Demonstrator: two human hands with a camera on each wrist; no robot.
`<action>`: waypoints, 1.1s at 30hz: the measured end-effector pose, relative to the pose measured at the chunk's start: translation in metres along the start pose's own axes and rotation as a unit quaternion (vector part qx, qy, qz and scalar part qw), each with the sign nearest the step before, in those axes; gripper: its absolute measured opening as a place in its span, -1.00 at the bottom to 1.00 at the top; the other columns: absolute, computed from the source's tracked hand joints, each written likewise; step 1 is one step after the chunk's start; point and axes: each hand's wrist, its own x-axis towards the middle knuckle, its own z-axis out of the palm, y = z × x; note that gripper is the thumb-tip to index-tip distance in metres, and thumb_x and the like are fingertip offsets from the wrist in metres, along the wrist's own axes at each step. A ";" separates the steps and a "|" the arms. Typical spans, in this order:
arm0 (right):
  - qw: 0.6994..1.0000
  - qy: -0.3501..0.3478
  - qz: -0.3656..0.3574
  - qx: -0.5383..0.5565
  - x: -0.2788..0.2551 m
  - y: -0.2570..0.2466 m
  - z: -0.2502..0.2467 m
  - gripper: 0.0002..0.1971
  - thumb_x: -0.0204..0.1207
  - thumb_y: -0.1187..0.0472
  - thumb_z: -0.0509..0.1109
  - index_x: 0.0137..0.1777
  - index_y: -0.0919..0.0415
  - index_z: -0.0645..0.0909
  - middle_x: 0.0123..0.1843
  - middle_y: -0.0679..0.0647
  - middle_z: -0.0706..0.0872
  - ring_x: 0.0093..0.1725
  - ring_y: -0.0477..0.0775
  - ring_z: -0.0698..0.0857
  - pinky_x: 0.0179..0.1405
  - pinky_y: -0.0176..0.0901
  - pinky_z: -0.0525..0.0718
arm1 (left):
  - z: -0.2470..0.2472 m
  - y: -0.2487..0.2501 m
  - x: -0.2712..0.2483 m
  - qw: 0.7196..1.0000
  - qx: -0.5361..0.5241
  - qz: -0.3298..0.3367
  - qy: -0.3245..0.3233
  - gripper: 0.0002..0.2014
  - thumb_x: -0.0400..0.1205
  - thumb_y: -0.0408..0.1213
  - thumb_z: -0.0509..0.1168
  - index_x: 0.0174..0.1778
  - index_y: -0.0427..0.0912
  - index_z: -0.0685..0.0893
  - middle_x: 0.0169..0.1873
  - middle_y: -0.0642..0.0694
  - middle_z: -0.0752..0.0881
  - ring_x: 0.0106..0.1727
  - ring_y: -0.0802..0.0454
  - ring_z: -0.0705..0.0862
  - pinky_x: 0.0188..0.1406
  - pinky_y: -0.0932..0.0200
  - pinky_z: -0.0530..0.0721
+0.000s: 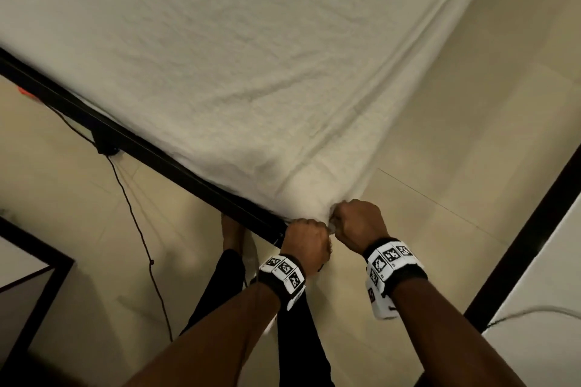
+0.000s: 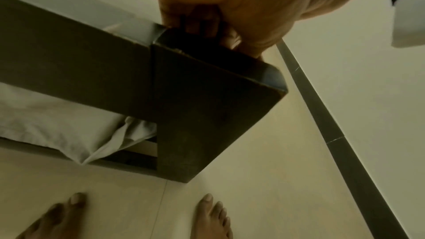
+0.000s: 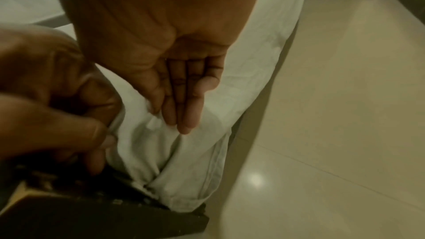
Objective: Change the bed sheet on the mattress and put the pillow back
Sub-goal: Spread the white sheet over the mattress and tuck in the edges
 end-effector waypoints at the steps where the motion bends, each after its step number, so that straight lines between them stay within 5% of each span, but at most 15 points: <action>1: 1.000 0.006 -0.005 0.004 -0.004 0.000 0.002 -0.78 0.37 0.12 0.33 -0.15 0.13 0.79 -0.17 0.19 0.80 -0.14 0.37 0.75 -0.28 -0.14 0.33 | -0.001 -0.001 0.000 1.000 -0.010 0.003 -0.009 -0.57 -0.17 -0.05 0.69 -0.70 -0.08 0.55 -0.72 0.00 0.55 -0.72 0.02 0.56 -0.67 0.38 0.35; 4: 1.000 0.003 0.001 -0.011 -0.018 0.007 0.017 -0.68 0.18 0.12 0.18 -0.25 0.09 0.77 -0.31 0.14 0.79 -0.26 0.36 0.74 -0.40 -0.13 0.42 | 0.009 -0.001 0.005 0.997 0.016 0.014 -0.072 -0.64 0.04 -0.02 0.63 -0.65 -0.10 0.59 -0.69 -0.03 0.59 -0.66 -0.02 0.61 -0.63 0.30 0.36; 7: 0.999 0.017 0.046 0.000 -0.035 0.014 0.033 -0.72 0.19 0.08 0.15 -0.40 0.06 0.72 -0.47 0.09 0.72 -0.45 0.28 0.71 -0.55 -0.15 0.50 | 0.028 0.003 0.010 0.987 0.103 0.047 -0.112 -0.79 0.38 -0.08 0.43 -0.48 -0.06 0.60 -0.54 -0.06 0.68 -0.50 -0.10 0.70 -0.48 0.14 0.21; 10: 0.996 0.042 0.075 0.009 -0.034 0.011 0.038 -0.80 0.17 0.12 0.21 -0.45 0.02 0.68 -0.51 0.09 0.70 -0.49 0.26 0.70 -0.57 -0.19 0.35 | 0.028 0.009 0.014 0.982 0.102 0.042 -0.151 -0.55 0.32 -0.14 0.49 -0.54 -0.01 0.25 -0.59 -0.02 0.65 -0.55 -0.07 0.67 -0.46 0.18 0.25; 12: 0.995 0.009 0.097 -0.003 -0.024 0.005 0.034 -0.81 0.23 0.16 0.28 -0.28 0.05 0.73 -0.33 0.12 0.78 -0.30 0.31 0.76 -0.42 -0.17 0.39 | 0.023 0.009 0.014 0.979 0.120 0.037 -0.158 -0.51 0.33 -0.16 0.47 -0.53 -0.02 0.18 -0.58 -0.01 0.66 -0.53 -0.06 0.69 -0.47 0.19 0.27; 14: 0.993 -0.018 0.117 -0.007 -0.020 0.001 0.031 -0.82 0.36 0.15 0.32 -0.12 0.06 0.74 -0.16 0.14 0.81 -0.13 0.32 0.78 -0.31 -0.14 0.44 | 0.014 0.011 0.012 0.977 0.124 0.046 -0.169 -0.63 0.42 -0.16 0.42 -0.50 -0.01 0.32 -0.48 -0.04 0.71 -0.42 -0.08 0.75 -0.45 0.16 0.30; 17: 0.991 -0.013 0.132 0.003 -0.029 0.003 0.031 -0.76 0.44 0.11 0.29 -0.02 0.03 0.77 -0.10 0.12 0.83 -0.07 0.31 0.78 -0.25 -0.09 0.57 | -0.015 0.009 0.002 0.982 0.109 0.057 -0.142 -0.90 0.56 -0.10 0.39 -0.19 -0.03 0.70 -0.27 -0.09 0.80 -0.22 -0.12 0.80 -0.32 0.10 0.37; 21: 0.987 0.028 0.156 0.039 -0.043 0.004 0.034 -0.88 0.54 0.15 0.40 -0.08 0.05 0.79 -0.17 0.12 0.83 -0.11 0.32 0.78 -0.32 -0.08 0.51 | -0.046 -0.038 -0.016 0.993 0.117 -0.002 -0.004 -0.74 0.45 -0.04 0.30 -0.52 -0.05 0.59 -0.56 -0.06 0.68 -0.51 -0.10 0.70 -0.33 0.12 0.42; 25: 0.975 0.049 0.206 0.061 -0.045 -0.009 0.034 -0.73 0.69 0.03 0.27 -0.18 0.11 0.63 -0.14 0.14 0.79 -0.07 0.31 0.74 -0.33 -0.08 0.40 | -0.045 -0.097 -0.026 0.990 0.121 -0.055 -0.048 -0.53 0.72 0.21 0.14 -0.35 -0.02 0.64 -0.28 -0.11 0.78 -0.12 -0.17 0.75 0.22 -0.15 0.49; 29: 0.977 0.081 0.186 0.059 -0.038 -0.052 0.026 -0.70 0.62 -0.07 0.26 -0.17 0.07 0.71 -0.20 0.06 0.81 -0.11 0.25 0.77 -0.30 -0.05 0.57 | -0.042 -0.114 -0.018 0.991 0.113 0.014 -0.068 -0.27 0.61 0.50 -0.02 -0.61 -0.07 0.36 -0.49 -0.14 0.69 -0.32 -0.16 0.72 -0.13 0.02 0.57; 33: 0.980 0.028 0.173 0.096 -0.015 -0.094 0.045 -0.59 0.57 -0.20 0.16 -0.04 0.03 0.75 -0.13 0.06 0.82 -0.05 0.22 0.78 -0.09 -0.04 0.64 | -0.046 -0.121 0.004 0.980 0.111 0.045 -0.159 -0.34 0.65 0.42 0.12 -0.27 -0.16 0.71 -0.05 -0.23 0.82 0.07 -0.22 0.76 0.00 0.05 0.64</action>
